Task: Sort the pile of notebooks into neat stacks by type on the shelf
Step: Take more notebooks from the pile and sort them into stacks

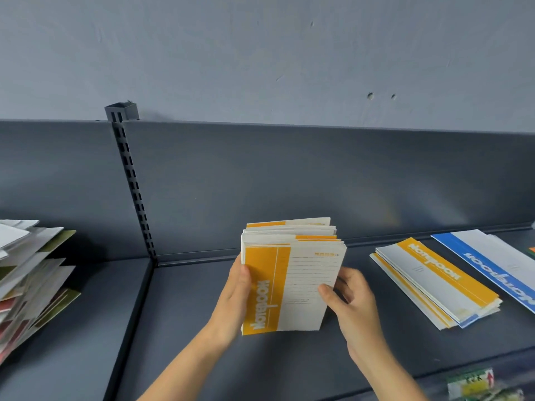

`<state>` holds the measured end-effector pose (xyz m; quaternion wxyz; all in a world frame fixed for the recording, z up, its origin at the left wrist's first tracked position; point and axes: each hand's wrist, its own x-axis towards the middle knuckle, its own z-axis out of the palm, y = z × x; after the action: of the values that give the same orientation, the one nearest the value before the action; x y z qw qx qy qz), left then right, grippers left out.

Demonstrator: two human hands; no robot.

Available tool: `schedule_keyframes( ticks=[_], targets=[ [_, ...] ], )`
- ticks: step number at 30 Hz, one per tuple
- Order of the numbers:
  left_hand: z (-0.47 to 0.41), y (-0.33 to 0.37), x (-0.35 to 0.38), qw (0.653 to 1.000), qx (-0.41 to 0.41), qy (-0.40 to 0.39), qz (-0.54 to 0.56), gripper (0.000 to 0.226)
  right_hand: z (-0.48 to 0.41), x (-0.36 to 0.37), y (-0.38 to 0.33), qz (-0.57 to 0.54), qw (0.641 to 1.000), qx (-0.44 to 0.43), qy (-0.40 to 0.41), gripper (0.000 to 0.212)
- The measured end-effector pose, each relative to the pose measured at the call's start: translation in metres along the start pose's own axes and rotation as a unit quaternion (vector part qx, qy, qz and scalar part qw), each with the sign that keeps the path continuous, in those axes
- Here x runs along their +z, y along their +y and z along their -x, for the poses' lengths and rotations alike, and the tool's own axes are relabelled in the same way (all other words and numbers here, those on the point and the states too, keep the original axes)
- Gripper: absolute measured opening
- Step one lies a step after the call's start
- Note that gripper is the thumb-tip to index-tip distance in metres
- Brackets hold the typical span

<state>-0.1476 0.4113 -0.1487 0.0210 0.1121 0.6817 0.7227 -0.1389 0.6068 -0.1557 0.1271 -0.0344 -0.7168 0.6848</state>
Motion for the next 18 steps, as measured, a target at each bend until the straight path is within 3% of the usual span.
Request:
schedule_keyframes(
  ticks=[2, 7, 12, 16, 18],
  targets=[
    [-0.001, -0.002, 0.003, 1.000, 0.025, -0.008, -0.016, 0.097, 0.000, 0.002, 0.002, -0.013, 1.000, 0.010, -0.018, 0.046],
    [-0.011, -0.018, 0.001, 0.995, 0.025, -0.005, -0.097, 0.079, 0.004, 0.020, 0.009, 0.032, 0.998, -0.018, -0.044, 0.068],
    [-0.013, -0.026, 0.000, 0.992, 0.014, 0.018, -0.127, 0.072, 0.011, 0.009, 0.014, 0.034, 0.995, -0.055, 0.076, 0.036],
    [-0.015, -0.027, 0.004, 0.993, 0.014, 0.036, -0.112, 0.063, 0.013, 0.004, 0.013, 0.042, 0.996, -0.028, 0.071, 0.021],
    [-0.016, -0.027, 0.003, 0.994, 0.014, 0.030, -0.105, 0.070, 0.012, 0.004, 0.013, 0.053, 0.995, -0.026, 0.078, 0.017]
  ],
)
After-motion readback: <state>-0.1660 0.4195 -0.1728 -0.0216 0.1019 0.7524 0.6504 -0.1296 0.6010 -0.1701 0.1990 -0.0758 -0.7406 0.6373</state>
